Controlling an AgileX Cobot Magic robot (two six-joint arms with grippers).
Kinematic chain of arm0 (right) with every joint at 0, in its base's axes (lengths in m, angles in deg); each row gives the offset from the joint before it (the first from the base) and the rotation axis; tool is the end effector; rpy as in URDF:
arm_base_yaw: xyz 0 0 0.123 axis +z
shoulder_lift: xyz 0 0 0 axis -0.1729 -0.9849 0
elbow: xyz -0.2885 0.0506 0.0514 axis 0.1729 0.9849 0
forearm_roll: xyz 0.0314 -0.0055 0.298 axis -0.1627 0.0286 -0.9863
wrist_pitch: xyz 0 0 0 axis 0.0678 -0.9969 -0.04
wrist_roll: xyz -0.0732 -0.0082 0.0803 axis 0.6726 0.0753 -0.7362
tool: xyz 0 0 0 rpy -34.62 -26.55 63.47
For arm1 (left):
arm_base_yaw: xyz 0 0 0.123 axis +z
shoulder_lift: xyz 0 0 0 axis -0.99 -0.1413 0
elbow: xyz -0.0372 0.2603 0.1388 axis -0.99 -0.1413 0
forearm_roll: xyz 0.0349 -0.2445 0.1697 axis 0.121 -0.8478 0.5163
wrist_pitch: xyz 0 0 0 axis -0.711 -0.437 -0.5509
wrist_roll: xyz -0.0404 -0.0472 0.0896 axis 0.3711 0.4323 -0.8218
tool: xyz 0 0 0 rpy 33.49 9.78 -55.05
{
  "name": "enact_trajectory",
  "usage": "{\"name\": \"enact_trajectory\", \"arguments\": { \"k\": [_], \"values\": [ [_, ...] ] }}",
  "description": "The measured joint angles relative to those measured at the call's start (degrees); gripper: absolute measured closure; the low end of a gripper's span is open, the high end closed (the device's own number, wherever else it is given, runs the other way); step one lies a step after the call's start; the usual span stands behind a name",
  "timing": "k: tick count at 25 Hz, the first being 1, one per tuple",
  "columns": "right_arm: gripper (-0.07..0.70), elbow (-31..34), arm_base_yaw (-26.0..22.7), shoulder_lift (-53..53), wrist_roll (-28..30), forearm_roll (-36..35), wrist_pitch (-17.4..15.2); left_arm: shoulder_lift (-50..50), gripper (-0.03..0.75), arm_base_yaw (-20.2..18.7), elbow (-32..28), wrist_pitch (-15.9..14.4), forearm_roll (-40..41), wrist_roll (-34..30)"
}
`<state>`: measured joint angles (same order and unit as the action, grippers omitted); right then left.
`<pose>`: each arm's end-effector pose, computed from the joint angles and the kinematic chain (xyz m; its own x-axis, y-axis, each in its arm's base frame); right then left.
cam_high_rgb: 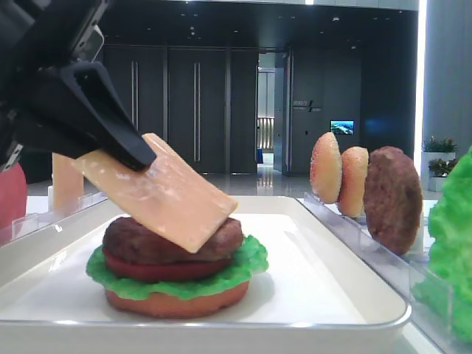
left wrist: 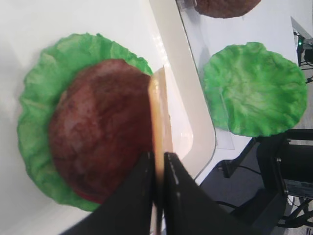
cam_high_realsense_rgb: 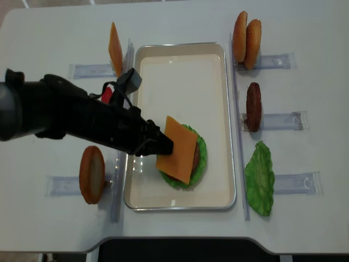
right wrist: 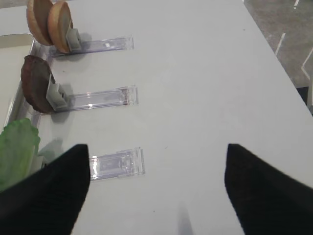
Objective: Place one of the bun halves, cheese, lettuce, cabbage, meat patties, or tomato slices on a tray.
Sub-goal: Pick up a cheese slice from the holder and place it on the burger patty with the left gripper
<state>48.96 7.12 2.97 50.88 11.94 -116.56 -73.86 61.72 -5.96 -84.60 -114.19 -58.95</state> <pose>0.0354 0.0018 0.2883 -0.5024 0.0610 -0.8625 0.0391 0.9981 0.0478 0.2649 -0.1733 0.1276 -0.9329 0.1683 -0.3183 0.3466 0.6595 -0.6670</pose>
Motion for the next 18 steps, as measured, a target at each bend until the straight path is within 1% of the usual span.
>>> {"name": "enact_trajectory", "arguments": {
  "k": [5, 16, 18],
  "values": [
    [0.092, 0.0, 0.0, 0.0, 0.0, 0.0, 0.0, 0.0, 0.69, 0.0, 0.0, 2.03, 0.51, 0.11],
    [0.092, 0.0, 0.0, 0.0, 0.0, 0.0, 0.0, 0.0, 0.69, 0.0, 0.0, 3.87, 1.61, 0.41],
    [0.092, 0.0, 0.0, 0.0, 0.0, 0.0, 0.0, 0.0, 0.688, 0.0, 0.0, 4.79, 2.47, 2.02]
  ]
}}
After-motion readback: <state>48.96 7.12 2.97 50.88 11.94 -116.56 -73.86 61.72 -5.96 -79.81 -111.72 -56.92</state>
